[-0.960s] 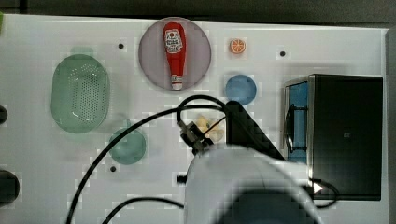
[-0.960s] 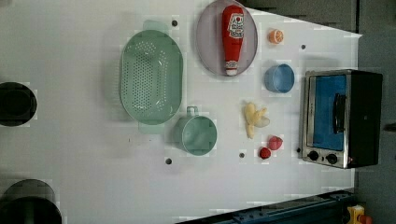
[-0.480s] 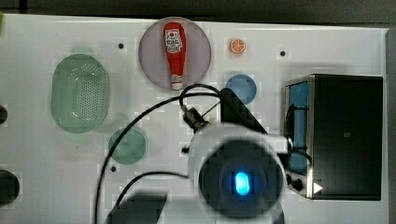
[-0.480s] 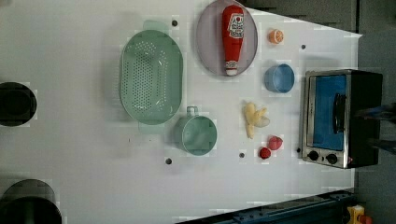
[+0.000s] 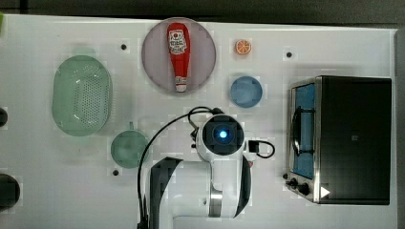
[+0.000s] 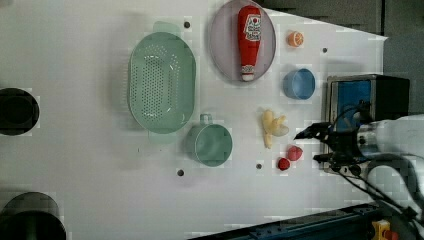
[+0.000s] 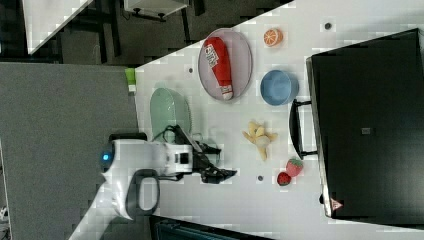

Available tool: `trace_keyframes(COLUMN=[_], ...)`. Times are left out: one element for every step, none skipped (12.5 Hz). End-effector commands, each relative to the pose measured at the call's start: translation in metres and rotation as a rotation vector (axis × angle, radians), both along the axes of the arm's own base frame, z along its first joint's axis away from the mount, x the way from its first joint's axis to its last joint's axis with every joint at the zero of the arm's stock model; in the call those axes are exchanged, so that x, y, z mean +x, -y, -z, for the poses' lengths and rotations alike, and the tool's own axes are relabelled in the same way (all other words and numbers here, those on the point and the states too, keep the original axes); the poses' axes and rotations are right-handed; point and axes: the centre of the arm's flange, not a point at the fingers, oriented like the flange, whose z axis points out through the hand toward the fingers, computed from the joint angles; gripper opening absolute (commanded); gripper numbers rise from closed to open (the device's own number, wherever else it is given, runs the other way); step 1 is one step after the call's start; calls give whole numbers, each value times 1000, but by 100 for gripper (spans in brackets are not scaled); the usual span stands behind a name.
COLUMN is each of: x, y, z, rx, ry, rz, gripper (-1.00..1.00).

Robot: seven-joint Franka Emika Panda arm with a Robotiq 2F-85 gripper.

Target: Pick Banana and place it in mug.

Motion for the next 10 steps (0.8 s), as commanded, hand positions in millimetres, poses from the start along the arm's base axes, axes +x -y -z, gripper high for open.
trace_keyframes(x=[6,8,10,13,16,20,21,21,22,23], y=[12,15,19,22,25,26,26,25,25,25], z=[-15,-1,14,29,43,57,73,88,102,113], rx=[29,44,56,63,61,54,50,50,47,42], ry=[106,95,87,89,107,127,133,126,129,141], rz=[-211,-301,-378,-441,-482,-500,-502,-504,-505,-507], gripper=[100,100,100,100,100,100,100,100,100,100])
